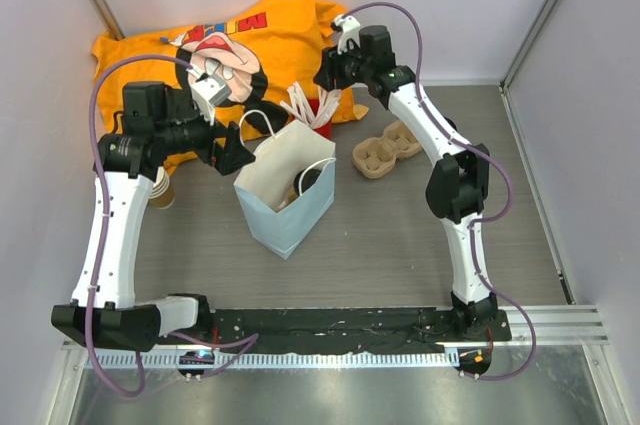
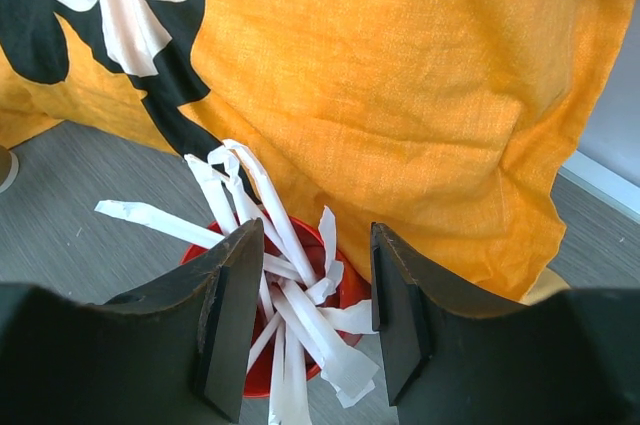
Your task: Pack the takeout coffee
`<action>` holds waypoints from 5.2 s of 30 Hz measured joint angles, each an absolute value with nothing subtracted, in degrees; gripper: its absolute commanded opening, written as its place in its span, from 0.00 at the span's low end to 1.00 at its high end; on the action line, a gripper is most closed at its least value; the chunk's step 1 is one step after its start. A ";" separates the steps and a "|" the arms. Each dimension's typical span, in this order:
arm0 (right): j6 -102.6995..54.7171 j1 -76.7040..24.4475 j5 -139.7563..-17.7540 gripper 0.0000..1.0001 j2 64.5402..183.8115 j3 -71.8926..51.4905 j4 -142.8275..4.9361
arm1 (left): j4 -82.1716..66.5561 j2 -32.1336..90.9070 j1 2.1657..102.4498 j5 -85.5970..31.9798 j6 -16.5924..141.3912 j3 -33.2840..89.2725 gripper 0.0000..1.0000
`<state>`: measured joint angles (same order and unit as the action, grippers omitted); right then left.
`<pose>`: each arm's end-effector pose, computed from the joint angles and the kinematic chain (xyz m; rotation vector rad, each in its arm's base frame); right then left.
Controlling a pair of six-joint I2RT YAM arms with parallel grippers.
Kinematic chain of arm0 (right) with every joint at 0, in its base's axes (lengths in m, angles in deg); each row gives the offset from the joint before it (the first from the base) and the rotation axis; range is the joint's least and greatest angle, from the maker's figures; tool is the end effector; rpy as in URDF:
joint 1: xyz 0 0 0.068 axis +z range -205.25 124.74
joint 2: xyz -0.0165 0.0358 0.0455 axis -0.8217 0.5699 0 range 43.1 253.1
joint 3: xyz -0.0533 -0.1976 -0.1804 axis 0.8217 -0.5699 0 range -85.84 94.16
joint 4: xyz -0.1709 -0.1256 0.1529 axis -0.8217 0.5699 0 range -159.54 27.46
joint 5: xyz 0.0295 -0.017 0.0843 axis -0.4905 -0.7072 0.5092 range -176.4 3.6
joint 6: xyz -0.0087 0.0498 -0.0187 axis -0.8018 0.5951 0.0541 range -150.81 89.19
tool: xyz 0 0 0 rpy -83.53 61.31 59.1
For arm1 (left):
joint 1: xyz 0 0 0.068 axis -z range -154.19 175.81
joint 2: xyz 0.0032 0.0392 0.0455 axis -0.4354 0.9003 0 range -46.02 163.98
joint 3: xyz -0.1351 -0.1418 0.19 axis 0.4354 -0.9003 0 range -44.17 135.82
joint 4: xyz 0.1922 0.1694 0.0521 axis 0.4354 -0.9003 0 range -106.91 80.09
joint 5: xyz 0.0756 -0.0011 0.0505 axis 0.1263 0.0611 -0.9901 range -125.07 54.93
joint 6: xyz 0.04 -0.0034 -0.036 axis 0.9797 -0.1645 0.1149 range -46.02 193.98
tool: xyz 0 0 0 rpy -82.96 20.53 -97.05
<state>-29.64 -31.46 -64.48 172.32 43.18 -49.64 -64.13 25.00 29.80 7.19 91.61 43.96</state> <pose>0.4820 0.2271 0.3403 -0.6359 1.8444 0.6574 0.2283 -0.0400 0.4321 0.7768 1.9531 -0.6701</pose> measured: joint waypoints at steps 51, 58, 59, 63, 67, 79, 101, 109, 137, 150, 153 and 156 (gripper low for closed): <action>-33.07 -30.83 -67.78 0.01 171.47 42.54 -46.97 | -63.32 25.07 28.97 9.40 90.82 42.15 1.00; -33.51 -30.83 -67.89 0.01 169.09 42.91 -47.02 | -63.30 24.09 28.57 9.92 90.71 41.71 1.00; -33.53 -30.83 -67.89 0.01 168.81 42.96 -47.08 | -63.30 24.00 28.55 9.99 90.71 41.69 1.00; -33.53 -30.83 -67.87 0.02 168.54 42.96 -47.13 | -63.30 23.76 28.46 10.03 90.69 41.58 1.00; -33.48 -30.83 -67.63 0.06 168.54 42.50 -47.17 | -63.28 23.69 28.33 10.03 90.67 41.36 1.00; -33.51 -30.66 -66.74 0.10 168.54 42.06 -47.13 | -62.90 23.67 27.92 10.21 90.45 41.08 1.00; -32.57 -30.63 -66.76 0.01 168.54 42.08 -47.02 | -62.88 23.67 27.50 11.26 90.23 41.08 1.00; -32.41 -30.61 -66.76 0.01 168.52 43.42 -46.56 | -62.86 23.67 27.28 11.28 89.57 41.08 1.00; -34.12 -29.93 -67.92 0.01 161.64 47.70 -44.44 | -61.79 22.43 26.80 11.50 88.96 40.01 1.00; -36.70 -26.59 -64.99 0.01 149.79 55.61 -41.73 | -60.83 21.22 26.80 12.15 88.87 39.46 1.00; -36.61 -26.02 -63.33 0.01 148.65 56.55 -40.37 | -60.76 21.09 26.80 12.20 88.87 39.44 1.00; -36.28 -25.80 -61.47 0.01 147.71 56.64 -39.21 | -60.74 20.87 26.80 12.28 88.90 39.42 1.00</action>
<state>-36.28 -25.80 -61.47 147.71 56.64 -39.21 -60.74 20.87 26.80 12.28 88.90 39.42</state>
